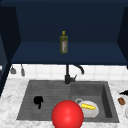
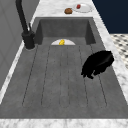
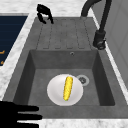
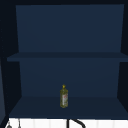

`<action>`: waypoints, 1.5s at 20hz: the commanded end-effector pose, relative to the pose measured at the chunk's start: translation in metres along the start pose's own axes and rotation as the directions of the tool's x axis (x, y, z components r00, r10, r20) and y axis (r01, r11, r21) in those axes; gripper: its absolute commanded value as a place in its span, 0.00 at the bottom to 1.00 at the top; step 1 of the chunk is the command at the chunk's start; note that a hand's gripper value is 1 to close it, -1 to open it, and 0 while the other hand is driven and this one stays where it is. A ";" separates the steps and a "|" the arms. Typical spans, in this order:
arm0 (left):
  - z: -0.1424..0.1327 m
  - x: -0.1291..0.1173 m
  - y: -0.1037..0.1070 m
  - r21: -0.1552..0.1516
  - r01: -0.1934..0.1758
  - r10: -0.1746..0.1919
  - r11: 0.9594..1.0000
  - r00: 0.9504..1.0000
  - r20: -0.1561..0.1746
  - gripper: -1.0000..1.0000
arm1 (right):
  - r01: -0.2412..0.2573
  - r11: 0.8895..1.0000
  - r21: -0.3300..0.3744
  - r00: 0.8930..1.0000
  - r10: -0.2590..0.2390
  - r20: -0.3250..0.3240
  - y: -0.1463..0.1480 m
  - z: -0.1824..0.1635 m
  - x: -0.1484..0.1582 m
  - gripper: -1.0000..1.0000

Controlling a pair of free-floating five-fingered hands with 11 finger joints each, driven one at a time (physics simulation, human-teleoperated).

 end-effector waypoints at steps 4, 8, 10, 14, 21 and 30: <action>0.000 0.000 0.000 0.000 0.000 0.000 1.000 1.000 0.000 0.50 | 0.027 0.998 -0.065 0.999 -0.025 0.024 0.015 0.008 -0.051 0.00; 0.000 0.000 0.000 0.000 0.000 0.000 1.000 1.000 0.000 0.50 | 0.032 0.995 -0.094 0.999 -0.030 0.028 0.026 0.011 -0.082 0.00; 0.000 0.000 0.000 0.000 0.000 0.000 1.000 1.000 0.000 0.50 | 0.029 0.994 -0.105 0.999 -0.026 0.025 0.034 0.013 -0.097 0.00; 0.000 0.000 0.000 0.000 0.000 0.000 1.000 1.000 0.000 0.50 | 0.017 0.994 -0.106 1.000 -0.017 0.002 0.051 0.007 -0.115 0.00; 0.000 0.000 0.000 0.000 0.000 0.000 1.000 1.000 0.000 0.50 | -0.001 0.995 -0.098 0.999 -0.003 -0.034 0.068 -0.012 -0.136 0.00; 0.000 0.000 0.000 0.000 0.000 0.000 1.000 1.000 0.000 0.50 | 0.003 0.991 -0.130 0.998 -0.011 -0.057 0.101 -0.044 -0.176 0.00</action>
